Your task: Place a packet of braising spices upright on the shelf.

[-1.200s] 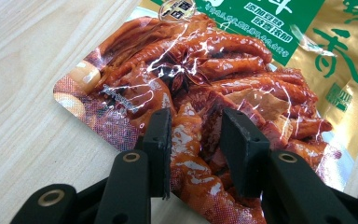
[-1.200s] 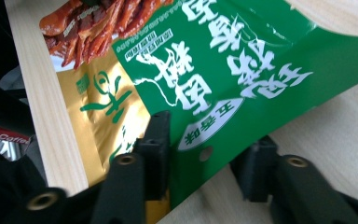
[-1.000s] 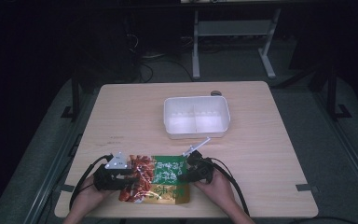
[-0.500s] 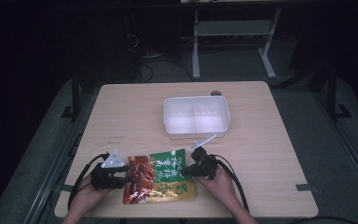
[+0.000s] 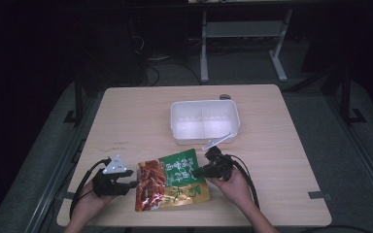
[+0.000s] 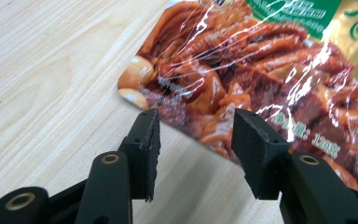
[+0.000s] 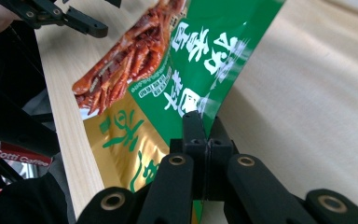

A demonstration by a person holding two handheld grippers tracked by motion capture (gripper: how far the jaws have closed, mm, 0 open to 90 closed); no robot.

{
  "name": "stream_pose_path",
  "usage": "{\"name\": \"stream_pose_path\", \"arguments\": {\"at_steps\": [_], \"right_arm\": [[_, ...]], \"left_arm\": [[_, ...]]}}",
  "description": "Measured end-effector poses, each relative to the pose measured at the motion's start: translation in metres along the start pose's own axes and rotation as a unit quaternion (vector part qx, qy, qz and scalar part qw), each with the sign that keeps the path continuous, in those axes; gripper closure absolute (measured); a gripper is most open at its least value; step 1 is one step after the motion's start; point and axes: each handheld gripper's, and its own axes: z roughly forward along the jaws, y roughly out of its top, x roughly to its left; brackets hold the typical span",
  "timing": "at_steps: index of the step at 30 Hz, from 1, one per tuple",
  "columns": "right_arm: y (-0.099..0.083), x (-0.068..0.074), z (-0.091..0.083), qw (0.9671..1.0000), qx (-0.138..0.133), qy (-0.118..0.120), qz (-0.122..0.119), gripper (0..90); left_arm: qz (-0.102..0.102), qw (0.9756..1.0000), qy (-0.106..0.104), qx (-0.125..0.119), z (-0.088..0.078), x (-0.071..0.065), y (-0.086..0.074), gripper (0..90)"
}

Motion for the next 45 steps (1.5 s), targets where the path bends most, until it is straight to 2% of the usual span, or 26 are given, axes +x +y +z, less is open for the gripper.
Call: {"name": "stream_pose_path", "arguments": {"at_steps": [5,12,21,38,45], "right_arm": [[0.014,0.006,-0.015,0.9995,0.008,-0.018,-0.027,90.0],[0.027,0.011,-0.026,0.9986,0.018,-0.024,-0.043,90.0],[0.049,0.018,-0.046,0.9970,0.036,-0.016,-0.066,90.0],[0.079,0.032,-0.080,0.9955,0.039,-0.003,-0.087,90.0],[0.093,0.046,-0.097,0.9926,0.052,0.004,-0.110,90.0]], "left_arm": [[0.000,1.0000,0.003,-0.003,-0.001,0.001,0.000,51.1],[-0.002,1.0000,0.006,-0.004,-0.001,0.002,-0.001,50.6],[-0.003,1.0000,0.007,-0.003,-0.001,0.002,-0.001,50.4],[-0.004,0.9999,0.009,-0.003,-0.002,0.004,-0.002,50.2],[-0.005,0.9999,0.009,-0.002,-0.002,0.005,-0.002,50.0]]}}
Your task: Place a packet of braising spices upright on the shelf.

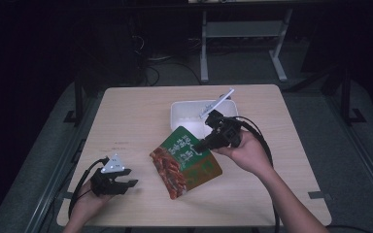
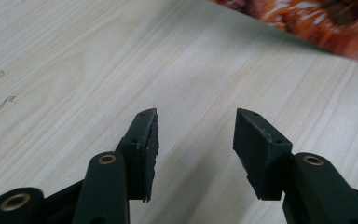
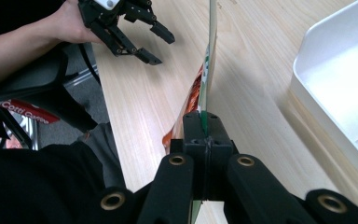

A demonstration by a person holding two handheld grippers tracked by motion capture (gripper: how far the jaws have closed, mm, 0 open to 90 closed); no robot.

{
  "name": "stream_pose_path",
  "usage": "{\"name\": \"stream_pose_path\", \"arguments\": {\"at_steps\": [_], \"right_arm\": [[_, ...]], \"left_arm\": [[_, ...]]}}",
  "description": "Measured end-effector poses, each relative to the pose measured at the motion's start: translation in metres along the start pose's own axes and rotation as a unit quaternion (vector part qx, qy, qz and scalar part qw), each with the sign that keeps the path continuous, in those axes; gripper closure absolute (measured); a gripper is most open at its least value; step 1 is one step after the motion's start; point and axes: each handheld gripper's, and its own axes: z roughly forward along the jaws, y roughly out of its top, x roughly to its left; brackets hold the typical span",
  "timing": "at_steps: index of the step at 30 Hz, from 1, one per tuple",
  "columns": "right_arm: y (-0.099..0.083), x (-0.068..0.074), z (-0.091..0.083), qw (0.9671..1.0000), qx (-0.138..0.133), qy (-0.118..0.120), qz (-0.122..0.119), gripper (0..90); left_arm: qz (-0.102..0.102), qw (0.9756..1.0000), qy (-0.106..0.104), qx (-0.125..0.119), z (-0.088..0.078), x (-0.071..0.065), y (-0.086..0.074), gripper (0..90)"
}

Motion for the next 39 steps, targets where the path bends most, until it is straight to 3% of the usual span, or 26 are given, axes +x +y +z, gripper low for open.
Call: {"name": "stream_pose_path", "arguments": {"at_steps": [9,19,27,39], "right_arm": [[0.011,0.009,-0.018,0.9999,0.004,-0.006,-0.015,90.0],[0.026,0.016,-0.038,0.9986,0.017,-0.043,-0.025,90.0],[0.035,0.009,-0.055,0.9979,0.016,-0.060,-0.016,90.0],[0.055,-0.012,-0.079,0.9945,0.007,-0.104,0.011,90.0]], "left_arm": [[-0.001,1.0000,0.002,-0.001,-0.001,0.001,0.000,49.6],[-0.002,1.0000,0.004,-0.002,-0.001,0.001,0.000,49.3],[-0.004,1.0000,0.006,-0.004,-0.001,0.001,-0.001,48.1],[-0.005,0.9999,0.009,-0.003,-0.002,0.003,-0.001,44.4]]}}
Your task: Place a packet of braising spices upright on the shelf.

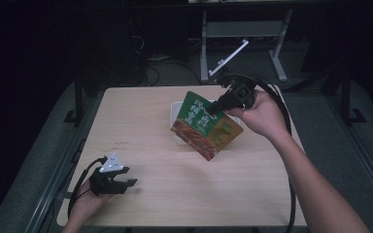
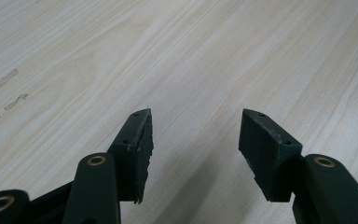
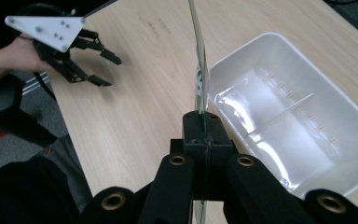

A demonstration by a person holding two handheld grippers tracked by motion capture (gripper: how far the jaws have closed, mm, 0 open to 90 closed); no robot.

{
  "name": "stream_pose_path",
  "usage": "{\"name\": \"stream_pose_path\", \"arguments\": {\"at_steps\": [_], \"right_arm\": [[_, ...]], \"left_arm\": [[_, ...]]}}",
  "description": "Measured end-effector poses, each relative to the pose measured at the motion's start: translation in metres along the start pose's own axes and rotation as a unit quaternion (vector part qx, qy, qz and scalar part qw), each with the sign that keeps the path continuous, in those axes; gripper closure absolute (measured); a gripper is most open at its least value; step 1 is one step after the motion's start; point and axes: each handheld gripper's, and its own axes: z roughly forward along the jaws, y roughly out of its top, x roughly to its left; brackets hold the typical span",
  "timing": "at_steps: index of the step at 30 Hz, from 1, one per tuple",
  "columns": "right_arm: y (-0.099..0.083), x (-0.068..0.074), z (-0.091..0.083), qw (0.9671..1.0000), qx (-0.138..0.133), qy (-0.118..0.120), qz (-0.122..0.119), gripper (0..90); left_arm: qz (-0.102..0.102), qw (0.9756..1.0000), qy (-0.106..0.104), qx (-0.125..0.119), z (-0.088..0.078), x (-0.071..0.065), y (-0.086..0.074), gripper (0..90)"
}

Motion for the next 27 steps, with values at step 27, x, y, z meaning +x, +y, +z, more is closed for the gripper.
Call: {"name": "stream_pose_path", "arguments": {"at_steps": [27], "right_arm": [[0.047,-0.039,-0.001,0.9976,-0.012,-0.051,0.045,90.0]], "left_arm": [[-0.008,0.9999,0.001,-0.006,0.000,0.001,-0.001,40.9]]}}
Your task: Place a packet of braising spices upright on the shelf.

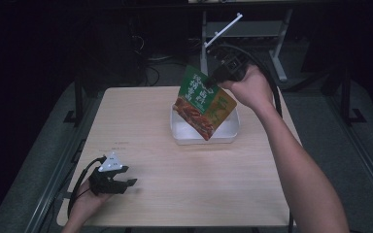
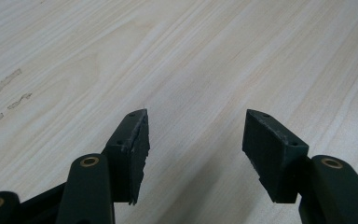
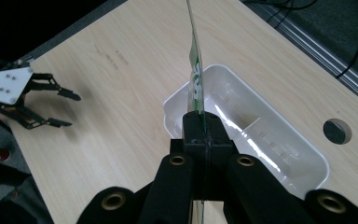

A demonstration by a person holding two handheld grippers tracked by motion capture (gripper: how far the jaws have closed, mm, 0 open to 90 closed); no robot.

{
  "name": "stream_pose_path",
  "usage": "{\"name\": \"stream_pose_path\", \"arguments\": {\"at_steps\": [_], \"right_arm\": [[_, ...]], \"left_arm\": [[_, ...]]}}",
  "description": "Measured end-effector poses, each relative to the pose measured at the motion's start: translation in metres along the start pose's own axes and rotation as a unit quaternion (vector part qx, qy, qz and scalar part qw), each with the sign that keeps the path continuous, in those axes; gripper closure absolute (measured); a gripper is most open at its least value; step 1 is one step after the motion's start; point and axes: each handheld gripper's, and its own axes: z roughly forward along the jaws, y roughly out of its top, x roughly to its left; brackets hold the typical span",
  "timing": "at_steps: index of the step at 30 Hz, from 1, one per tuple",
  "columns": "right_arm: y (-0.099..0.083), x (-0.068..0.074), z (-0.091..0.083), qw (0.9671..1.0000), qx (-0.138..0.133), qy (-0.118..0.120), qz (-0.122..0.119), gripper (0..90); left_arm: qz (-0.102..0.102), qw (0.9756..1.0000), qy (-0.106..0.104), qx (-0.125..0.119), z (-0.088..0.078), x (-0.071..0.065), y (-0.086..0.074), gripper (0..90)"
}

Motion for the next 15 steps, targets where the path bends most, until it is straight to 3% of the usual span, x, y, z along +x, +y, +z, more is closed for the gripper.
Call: {"name": "stream_pose_path", "arguments": {"at_steps": [15], "right_arm": [[0.013,-0.013,0.021,0.9996,0.004,-0.020,0.019,90.0]], "left_arm": [[0.001,1.0000,0.002,-0.002,-0.001,0.000,0.000,40.5]]}}
